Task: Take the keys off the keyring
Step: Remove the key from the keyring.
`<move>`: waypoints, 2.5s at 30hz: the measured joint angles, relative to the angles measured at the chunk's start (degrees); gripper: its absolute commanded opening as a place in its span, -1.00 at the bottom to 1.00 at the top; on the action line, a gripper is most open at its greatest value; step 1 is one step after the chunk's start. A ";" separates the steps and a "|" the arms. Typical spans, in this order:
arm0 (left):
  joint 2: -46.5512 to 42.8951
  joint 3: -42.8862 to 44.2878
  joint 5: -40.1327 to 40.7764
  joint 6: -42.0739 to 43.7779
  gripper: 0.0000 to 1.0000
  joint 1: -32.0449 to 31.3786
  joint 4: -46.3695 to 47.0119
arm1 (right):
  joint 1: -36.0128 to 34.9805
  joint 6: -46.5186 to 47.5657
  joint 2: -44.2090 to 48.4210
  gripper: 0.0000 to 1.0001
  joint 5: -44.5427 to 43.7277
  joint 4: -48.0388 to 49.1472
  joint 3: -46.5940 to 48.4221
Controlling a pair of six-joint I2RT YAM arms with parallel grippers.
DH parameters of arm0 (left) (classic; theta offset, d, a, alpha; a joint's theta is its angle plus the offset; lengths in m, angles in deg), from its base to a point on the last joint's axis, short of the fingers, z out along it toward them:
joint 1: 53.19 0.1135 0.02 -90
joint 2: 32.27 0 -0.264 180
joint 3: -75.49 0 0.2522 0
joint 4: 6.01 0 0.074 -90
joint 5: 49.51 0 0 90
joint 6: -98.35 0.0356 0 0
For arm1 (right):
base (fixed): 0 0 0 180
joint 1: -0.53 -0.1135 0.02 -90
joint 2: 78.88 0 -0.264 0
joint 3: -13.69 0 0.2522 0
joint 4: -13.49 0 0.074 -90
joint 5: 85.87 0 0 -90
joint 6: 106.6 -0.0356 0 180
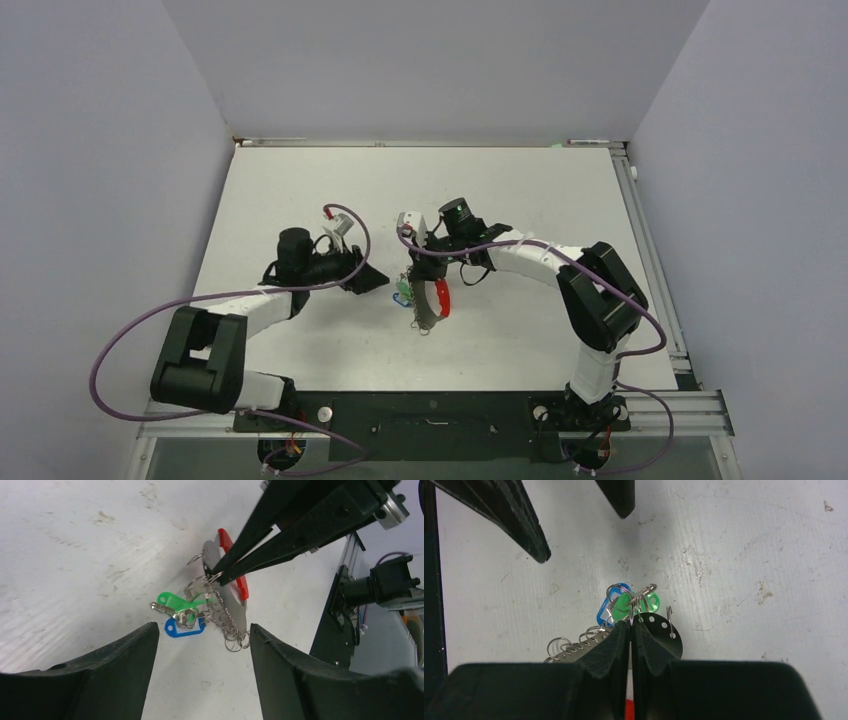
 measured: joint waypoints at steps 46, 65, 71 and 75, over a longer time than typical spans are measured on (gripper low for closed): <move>21.77 -1.64 -6.08 -25.73 -1.00 -5.22 35.36 | -0.42 -2.29 3.19 -0.90 -1.27 -2.58 -0.13; 25.00 -3.72 -6.84 -34.51 -1.00 -3.85 43.87 | -0.17 -5.18 2.82 -0.90 -3.37 1.27 -1.03; 23.04 -4.61 -5.86 -34.03 -1.00 -4.07 44.85 | -1.05 -5.33 2.45 -0.90 -5.81 1.44 -1.03; 20.50 -4.63 -5.09 -31.82 -1.00 -4.61 43.85 | -1.88 -4.70 1.97 -0.89 -6.51 1.29 -1.03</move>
